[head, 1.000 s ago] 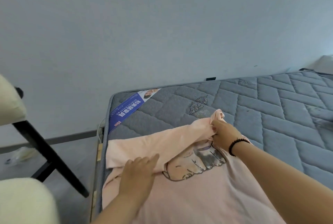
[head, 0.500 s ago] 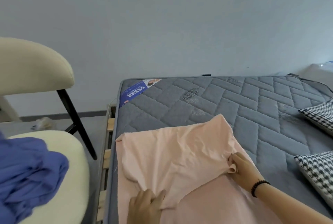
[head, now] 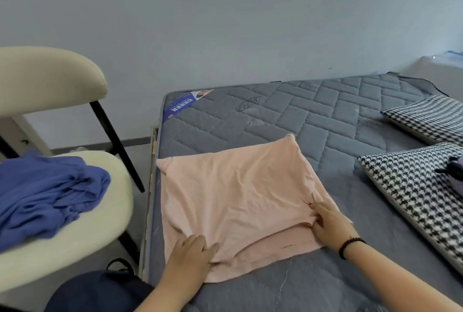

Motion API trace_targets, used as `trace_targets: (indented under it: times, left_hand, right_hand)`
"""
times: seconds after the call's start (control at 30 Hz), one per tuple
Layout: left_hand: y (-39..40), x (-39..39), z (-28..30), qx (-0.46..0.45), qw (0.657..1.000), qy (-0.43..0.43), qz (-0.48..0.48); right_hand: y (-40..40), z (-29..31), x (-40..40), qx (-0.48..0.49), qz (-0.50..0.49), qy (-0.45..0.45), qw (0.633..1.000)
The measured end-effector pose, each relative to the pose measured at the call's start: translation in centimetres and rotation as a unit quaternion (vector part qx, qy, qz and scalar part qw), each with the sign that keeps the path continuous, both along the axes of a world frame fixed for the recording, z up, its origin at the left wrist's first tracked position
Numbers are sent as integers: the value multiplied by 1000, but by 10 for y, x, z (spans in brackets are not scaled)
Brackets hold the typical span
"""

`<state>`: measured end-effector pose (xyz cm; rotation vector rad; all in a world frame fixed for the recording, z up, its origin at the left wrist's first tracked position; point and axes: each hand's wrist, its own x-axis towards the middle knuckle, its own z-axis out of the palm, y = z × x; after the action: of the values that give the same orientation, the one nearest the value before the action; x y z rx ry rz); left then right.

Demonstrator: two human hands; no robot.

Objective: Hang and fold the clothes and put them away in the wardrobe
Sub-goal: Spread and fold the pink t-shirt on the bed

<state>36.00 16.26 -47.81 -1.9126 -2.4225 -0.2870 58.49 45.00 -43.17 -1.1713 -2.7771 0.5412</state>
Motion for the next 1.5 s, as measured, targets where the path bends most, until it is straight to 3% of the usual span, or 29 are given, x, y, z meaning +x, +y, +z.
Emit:
trace_targets:
  times: [0.13, 0.33, 0.43, 0.5, 0.57, 0.67, 0.8, 0.97, 1.17, 1.33, 1.4, 1.5]
  left_hand:
    - [-17, 16, 5, -25, 999, -24, -26]
    - [-24, 27, 18, -58, 997, 15, -57]
    - [-27, 31, 25, -55, 995, -88, 7]
    - [-28, 29, 33, -45, 967, -234, 92]
    - [-26, 25, 38, 37, 921, -344, 180]
    - [-24, 9, 43, 143, 856, -389, 309]
    - [-21, -15, 41, 222, 772, -419, 424]
    - [-11, -38, 37, 261, 690, -461, 492]
    - [-6, -55, 35, 184, 694, -487, 497]
    - [-15, -62, 30, 170, 665, -528, 499]
    - [-20, -63, 28, 158, 665, -535, 496]
    - [-26, -65, 23, 129, 682, -523, 495]
  right_hand:
    - [-16, 0, 28, -37, -8, 12, 999]
    - [-31, -9, 55, -53, -24, 27, 998]
    - [-35, -9, 46, 10, -51, 55, 997]
    - [-37, -6, 32, 61, -69, 67, 994]
    - [-44, 5, 7, 69, -81, 78, 991]
    - [-62, 21, -50, 57, -50, 97, 992]
    - [-87, 34, -146, -27, 30, 159, 986]
    - [-103, 42, -268, -83, 106, 115, 984]
    - [-102, 32, -379, -76, 225, 2, 971]
    - [-108, 39, -421, -47, 391, -186, 900]
    - [-109, 45, -433, -3, 407, -253, 878]
    - [-108, 49, -448, 32, 393, -251, 884]
